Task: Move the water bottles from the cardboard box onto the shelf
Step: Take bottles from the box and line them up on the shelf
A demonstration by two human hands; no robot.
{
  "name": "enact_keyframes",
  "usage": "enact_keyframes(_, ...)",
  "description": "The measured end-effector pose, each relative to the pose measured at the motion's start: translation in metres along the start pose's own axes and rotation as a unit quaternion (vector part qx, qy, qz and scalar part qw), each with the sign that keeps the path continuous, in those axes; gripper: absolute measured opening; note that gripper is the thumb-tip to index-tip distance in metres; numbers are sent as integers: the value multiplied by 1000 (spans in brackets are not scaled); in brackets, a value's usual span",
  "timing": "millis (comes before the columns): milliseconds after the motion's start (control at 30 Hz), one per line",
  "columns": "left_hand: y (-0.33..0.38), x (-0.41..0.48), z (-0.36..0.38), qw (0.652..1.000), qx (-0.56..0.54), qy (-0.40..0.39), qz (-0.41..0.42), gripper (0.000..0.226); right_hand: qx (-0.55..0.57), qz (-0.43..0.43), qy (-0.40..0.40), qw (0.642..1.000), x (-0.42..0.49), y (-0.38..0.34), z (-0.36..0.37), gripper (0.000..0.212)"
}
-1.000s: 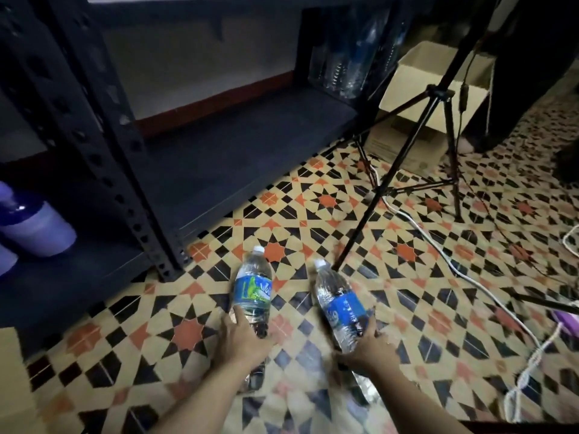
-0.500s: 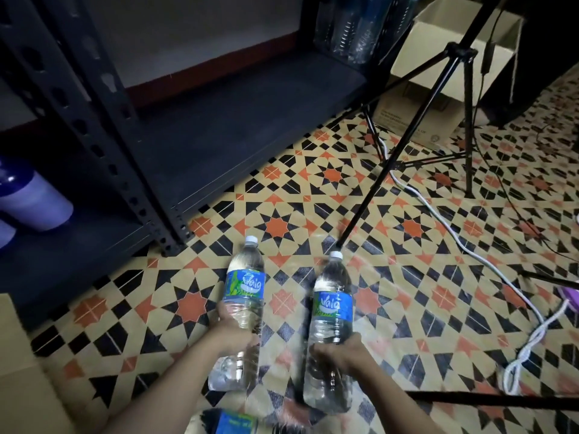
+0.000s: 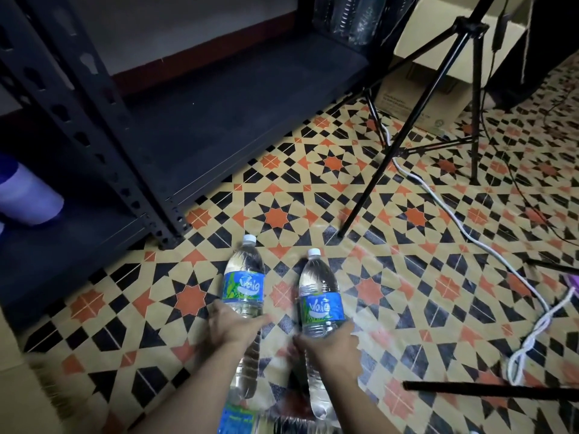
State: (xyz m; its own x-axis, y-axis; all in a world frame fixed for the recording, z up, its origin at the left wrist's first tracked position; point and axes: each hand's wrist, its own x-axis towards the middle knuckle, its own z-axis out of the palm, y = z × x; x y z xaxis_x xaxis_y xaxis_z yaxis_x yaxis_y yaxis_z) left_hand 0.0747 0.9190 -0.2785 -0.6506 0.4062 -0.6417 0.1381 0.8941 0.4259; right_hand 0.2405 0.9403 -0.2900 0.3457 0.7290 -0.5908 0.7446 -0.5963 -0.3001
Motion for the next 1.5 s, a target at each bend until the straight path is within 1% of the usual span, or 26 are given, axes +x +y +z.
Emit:
enact_keyframes(67,-2,1,-4,1000,9,7,-1,105,1,-7,6,1000,2,2,0,92)
enact_keyframes(167,-8,6,-9,1000,3,-7,6,98,2,-17,18,1000,3,4,-3,89)
enact_keyframes(300,-16,11,-19,999,-28,-23,12,96,36,-26,-7,999,11,11,-6,84)
enact_keyframes(400,-23,3,-26,998,-54,-11,22,75,57,-30,-27,998,16,17,-9,80)
enact_keyframes(433,-25,0,-30,997,-68,-6,25,71,62,-35,-24,997,13,18,-11,78)
enact_keyframes(567,-24,-16,-55,992,-98,46,70,82,89,-63,9,994,-12,13,-20,69)
enact_keyframes(667,-22,-29,-80,981,-134,74,117,71,127,-97,28,987,-29,3,-27,69)
enact_keyframes(733,-21,-40,-100,972,-157,100,145,68,145,-126,39,981,-42,-10,-34,70)
enact_keyframes(833,-19,-68,-136,950,-213,145,174,64,188,-175,43,966,-67,-36,-47,66)
enact_keyframes(900,-17,-89,-165,930,-248,183,198,64,224,-215,31,950,-88,-55,-55,64)
enact_keyframes(1033,-21,-133,-228,885,-311,258,231,73,288,-299,-17,910,-144,-89,-71,61)
enact_keyframes(1100,-25,-162,-262,862,-333,300,238,71,317,-344,-44,883,-179,-105,-80,61)
enact_keyframes(1167,-29,-196,-295,840,-345,341,243,71,344,-388,-72,852,-215,-121,-89,67)
enact_keyframes(1233,-37,-230,-325,819,-347,388,243,69,353,-433,-97,824,-254,-134,-99,73)
enact_keyframes(1300,-50,-266,-354,792,-341,440,252,73,355,-485,-107,792,-298,-143,-113,75)
enact_keyframes(1400,-77,-313,-392,762,-341,482,267,80,341,-543,-121,758,-366,-148,-135,75)
enact_keyframes(1500,-105,-357,-424,726,-340,532,274,81,343,-588,-146,718,-426,-149,-146,74)
